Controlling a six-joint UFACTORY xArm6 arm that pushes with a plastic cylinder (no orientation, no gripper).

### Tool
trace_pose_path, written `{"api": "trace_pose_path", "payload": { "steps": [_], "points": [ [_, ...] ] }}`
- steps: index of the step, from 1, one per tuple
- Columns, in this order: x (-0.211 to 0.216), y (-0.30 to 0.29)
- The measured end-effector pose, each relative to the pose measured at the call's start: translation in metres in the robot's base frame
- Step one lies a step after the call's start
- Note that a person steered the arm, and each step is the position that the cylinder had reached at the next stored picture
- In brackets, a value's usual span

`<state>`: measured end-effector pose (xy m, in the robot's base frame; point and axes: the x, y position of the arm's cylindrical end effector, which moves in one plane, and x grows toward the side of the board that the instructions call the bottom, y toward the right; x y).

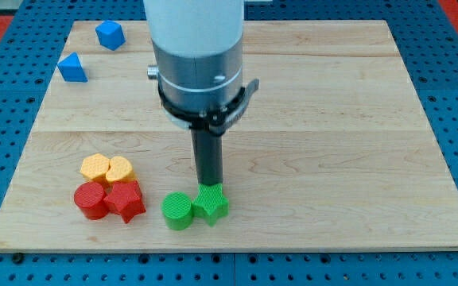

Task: Move the arm to the bottom of the blue triangle

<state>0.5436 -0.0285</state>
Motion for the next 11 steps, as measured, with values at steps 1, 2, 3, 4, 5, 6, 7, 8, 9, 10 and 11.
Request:
{"api": "trace_pose_path", "payload": {
  "steps": [1, 2, 3, 4, 5, 6, 7, 8, 9, 10, 11],
  "points": [
    [0.009, 0.009],
    [0.004, 0.044],
    [-0.023, 0.097],
    [-0.101, 0.09],
    [-0.15, 0.024],
    [-0.158, -0.057],
    [-0.115, -0.128],
    [-0.127, -0.21],
    [-0.196, -0.259],
    [-0.24, -0.275],
    [-0.204, -0.224]
  ]
}}
